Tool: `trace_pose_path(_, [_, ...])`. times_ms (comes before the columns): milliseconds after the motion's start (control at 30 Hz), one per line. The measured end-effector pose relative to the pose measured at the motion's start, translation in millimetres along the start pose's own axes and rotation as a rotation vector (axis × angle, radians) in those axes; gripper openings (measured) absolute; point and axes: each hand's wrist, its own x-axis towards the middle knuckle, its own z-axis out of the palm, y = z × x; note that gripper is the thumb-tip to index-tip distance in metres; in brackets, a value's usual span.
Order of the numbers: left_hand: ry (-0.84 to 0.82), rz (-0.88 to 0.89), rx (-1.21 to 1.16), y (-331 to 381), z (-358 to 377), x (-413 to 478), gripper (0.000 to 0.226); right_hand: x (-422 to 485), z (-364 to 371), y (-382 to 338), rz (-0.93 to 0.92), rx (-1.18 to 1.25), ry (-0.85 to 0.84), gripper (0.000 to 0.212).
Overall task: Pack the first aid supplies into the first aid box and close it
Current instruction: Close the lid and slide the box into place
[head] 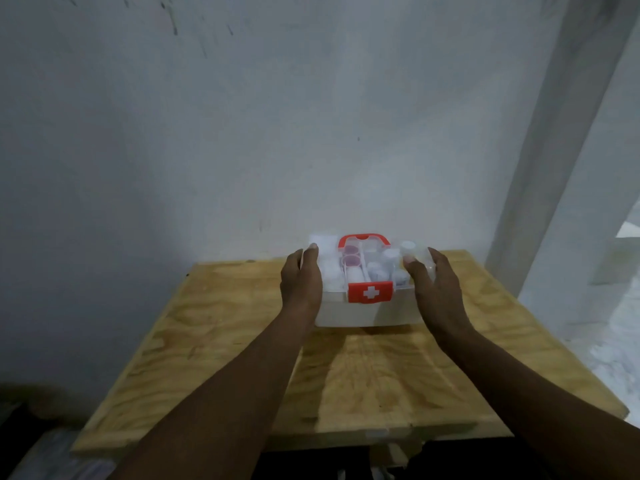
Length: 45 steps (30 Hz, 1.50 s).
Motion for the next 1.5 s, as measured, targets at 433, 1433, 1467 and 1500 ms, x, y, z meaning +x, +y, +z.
trace_pose_path(433, [0.047,1.066,0.882,-33,-11,-3,0.065,-12,-9,15,-0.707,-0.567,0.132,0.075])
trace_pose_path(1433, [0.090,1.156,0.972,-72,34,100,0.055,80,59,67,-0.736,-0.809,0.013,0.075])
trace_pose_path(1467, [0.095,1.159,0.980,-72,36,106,0.056,84,62,69,-0.739,-0.805,0.018,0.076])
trace_pose_path(1500, [0.102,1.165,0.987,-73,38,112,0.056,89,65,70,-0.744,-0.803,0.025,0.076])
